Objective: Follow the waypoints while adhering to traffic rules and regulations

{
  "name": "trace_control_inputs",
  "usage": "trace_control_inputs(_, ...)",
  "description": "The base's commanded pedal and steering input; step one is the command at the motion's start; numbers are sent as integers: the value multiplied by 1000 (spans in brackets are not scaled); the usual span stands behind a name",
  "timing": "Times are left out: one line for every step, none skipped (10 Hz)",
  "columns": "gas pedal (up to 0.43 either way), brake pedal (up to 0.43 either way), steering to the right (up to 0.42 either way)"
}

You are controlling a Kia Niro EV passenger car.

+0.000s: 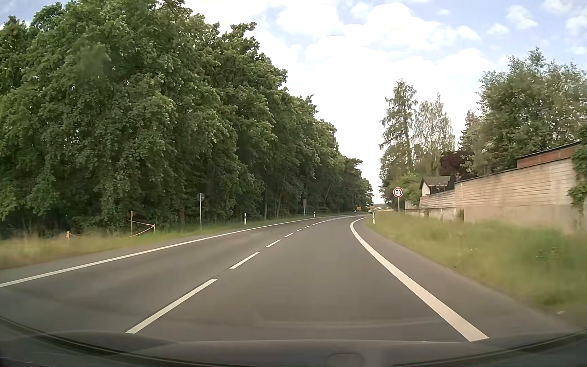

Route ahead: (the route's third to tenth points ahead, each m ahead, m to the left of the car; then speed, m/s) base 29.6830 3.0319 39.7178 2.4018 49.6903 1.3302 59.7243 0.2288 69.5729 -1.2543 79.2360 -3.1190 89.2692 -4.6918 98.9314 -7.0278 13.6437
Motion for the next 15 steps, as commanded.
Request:
trace_control_inputs(47,30,12)
trace_control_inputs(47,30,12)
trace_control_inputs(47,24,12)
trace_control_inputs(47,30,12)
trace_control_inputs(47,30,12)
trace_control_inputs(47,30,13)
trace_control_inputs(47,30,13)
trace_control_inputs(47,30,13)
trace_control_inputs(47,30,13)
trace_control_inputs(47,30,13)
trace_control_inputs(59,24,13)
trace_control_inputs(59,30,13)
trace_control_inputs(67,24,13)
trace_control_inputs(79,30,13)
trace_control_inputs(79,24,12)
